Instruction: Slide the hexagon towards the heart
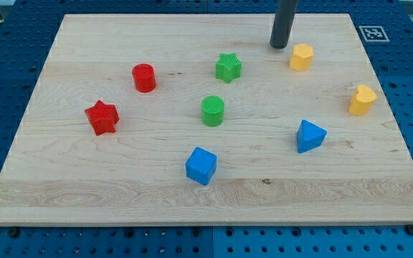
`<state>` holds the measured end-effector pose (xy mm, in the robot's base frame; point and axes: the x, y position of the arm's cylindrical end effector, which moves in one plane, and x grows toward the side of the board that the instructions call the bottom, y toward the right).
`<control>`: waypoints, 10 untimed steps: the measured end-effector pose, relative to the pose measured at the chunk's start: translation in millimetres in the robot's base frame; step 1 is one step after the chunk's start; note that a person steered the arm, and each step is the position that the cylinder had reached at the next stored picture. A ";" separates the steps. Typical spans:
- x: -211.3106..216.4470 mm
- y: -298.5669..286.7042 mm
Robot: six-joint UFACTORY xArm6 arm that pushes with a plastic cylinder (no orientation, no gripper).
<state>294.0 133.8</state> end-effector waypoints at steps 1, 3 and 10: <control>9.6 4.5; 15.5 32.5; 82.2 43.4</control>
